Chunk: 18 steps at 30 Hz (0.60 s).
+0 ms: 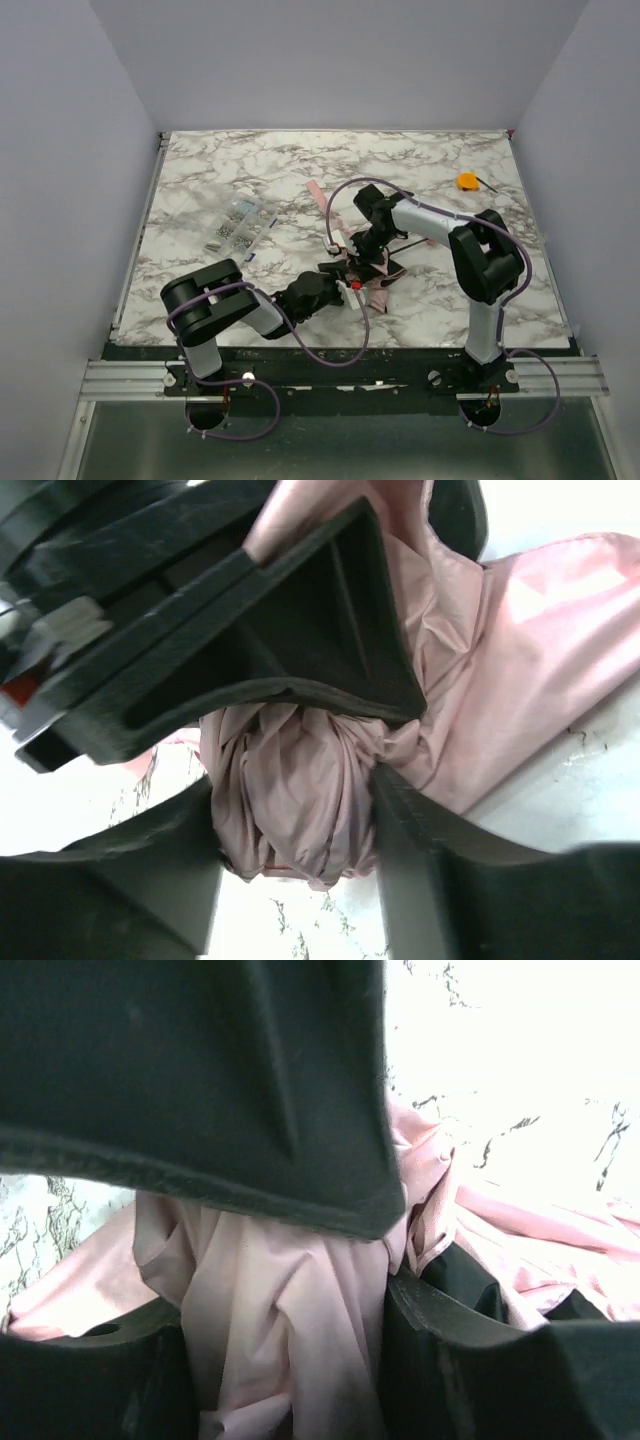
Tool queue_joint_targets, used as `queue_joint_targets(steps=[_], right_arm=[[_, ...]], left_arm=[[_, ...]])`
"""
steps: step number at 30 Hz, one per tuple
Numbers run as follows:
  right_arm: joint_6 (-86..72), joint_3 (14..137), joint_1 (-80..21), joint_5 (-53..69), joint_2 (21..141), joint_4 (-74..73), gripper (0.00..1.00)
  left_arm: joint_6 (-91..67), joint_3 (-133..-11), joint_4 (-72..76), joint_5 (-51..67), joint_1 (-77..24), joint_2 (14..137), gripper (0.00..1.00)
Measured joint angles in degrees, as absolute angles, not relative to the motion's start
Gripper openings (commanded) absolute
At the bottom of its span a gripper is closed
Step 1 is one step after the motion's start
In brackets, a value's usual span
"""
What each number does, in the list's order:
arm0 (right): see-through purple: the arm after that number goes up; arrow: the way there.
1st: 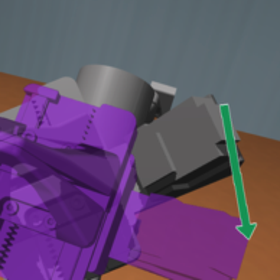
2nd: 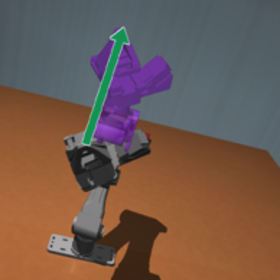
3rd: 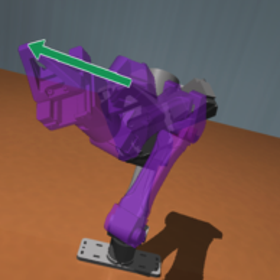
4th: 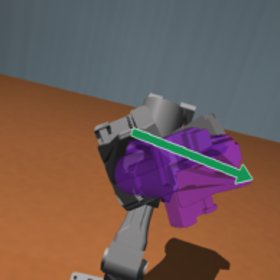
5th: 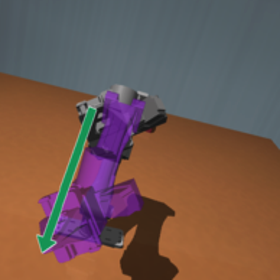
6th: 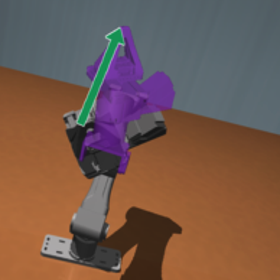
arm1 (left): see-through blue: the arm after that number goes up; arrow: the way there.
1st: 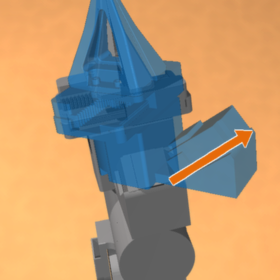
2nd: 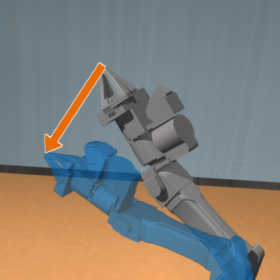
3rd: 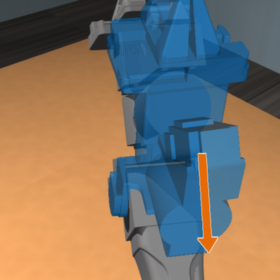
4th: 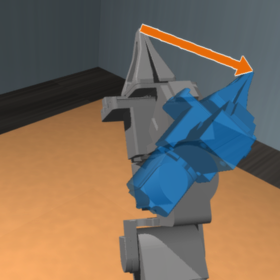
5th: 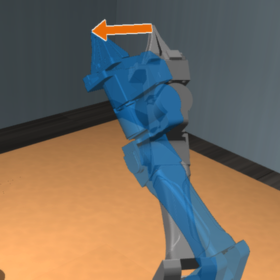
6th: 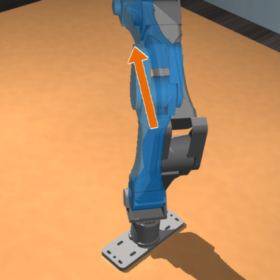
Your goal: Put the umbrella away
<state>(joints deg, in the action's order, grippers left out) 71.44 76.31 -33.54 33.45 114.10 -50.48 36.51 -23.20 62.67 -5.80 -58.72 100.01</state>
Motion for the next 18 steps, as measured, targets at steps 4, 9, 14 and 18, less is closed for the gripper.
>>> queue_joint_targets(steps=[4,9,14,18], right_arm=[[71.46,75.66,-33.06,34.50,112.75,-51.33,0.65],[70.08,72.58,-31.33,36.40,109.80,-50.33,0.79],[68.51,68.84,-28.84,38.19,105.84,-50.19,1.00],[68.36,67.88,-26.79,38.57,100.99,-50.61,1.00]], left_arm=[[34.30,-24.64,59.31,-3.07,-58.35,100.07,0.19],[31.64,-24.75,60.64,-0.21,-58.30,101.65,0.00],[29.23,-24.60,64.64,1.78,-58.35,104.16,0.00],[27.35,-24.60,64.66,2.94,-58.00,104.29,0.00]])
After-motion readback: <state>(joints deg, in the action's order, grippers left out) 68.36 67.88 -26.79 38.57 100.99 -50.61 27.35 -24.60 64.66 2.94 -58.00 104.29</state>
